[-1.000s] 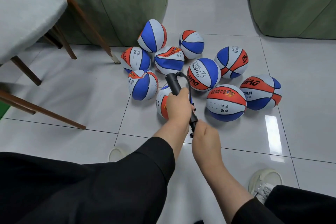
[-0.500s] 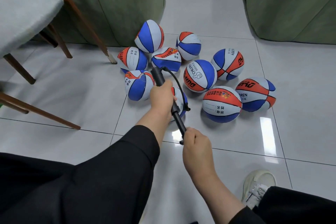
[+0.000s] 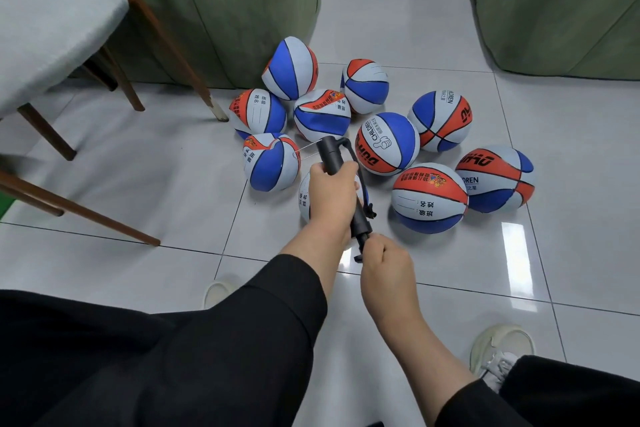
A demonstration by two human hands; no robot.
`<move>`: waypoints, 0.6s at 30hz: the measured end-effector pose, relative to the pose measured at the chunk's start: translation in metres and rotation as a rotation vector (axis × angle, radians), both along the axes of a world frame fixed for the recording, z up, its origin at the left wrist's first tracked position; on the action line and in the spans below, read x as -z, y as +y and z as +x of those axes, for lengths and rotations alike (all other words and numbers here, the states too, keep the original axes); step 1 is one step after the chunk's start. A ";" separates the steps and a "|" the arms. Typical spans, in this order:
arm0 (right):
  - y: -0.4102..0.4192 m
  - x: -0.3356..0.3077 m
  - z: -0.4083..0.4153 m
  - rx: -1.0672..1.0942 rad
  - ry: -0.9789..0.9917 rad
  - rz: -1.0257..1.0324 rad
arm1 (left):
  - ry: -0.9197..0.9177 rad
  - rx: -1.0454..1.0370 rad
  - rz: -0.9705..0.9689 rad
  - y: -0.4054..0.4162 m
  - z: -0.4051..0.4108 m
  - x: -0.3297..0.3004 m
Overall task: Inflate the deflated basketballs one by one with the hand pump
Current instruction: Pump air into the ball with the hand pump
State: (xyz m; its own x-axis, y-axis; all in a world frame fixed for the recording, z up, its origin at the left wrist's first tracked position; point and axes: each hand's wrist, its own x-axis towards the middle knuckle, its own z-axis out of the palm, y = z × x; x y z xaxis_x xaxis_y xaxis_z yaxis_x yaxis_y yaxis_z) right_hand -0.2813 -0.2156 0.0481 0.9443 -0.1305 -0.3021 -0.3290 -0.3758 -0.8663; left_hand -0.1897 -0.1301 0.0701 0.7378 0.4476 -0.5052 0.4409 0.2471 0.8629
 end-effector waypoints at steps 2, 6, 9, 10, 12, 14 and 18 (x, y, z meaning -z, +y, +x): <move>0.002 -0.002 -0.004 -0.004 0.004 0.020 | 0.018 -0.022 -0.087 0.007 0.006 -0.004; 0.003 -0.003 -0.006 -0.034 0.003 0.024 | 0.043 -0.004 -0.075 0.019 0.015 -0.009; 0.003 -0.003 -0.007 -0.032 0.006 0.032 | 0.027 0.006 -0.023 0.017 0.017 -0.009; 0.003 -0.003 -0.009 -0.035 0.007 0.030 | 0.013 -0.010 -0.010 0.019 0.018 -0.009; 0.002 -0.002 -0.013 -0.045 0.017 0.020 | 0.003 -0.039 0.013 0.025 0.020 -0.007; 0.002 -0.002 -0.017 -0.057 0.020 0.011 | 0.005 -0.035 0.027 0.030 0.022 -0.007; 0.004 -0.005 -0.012 -0.014 -0.003 0.009 | -0.009 -0.043 -0.017 0.024 0.020 -0.005</move>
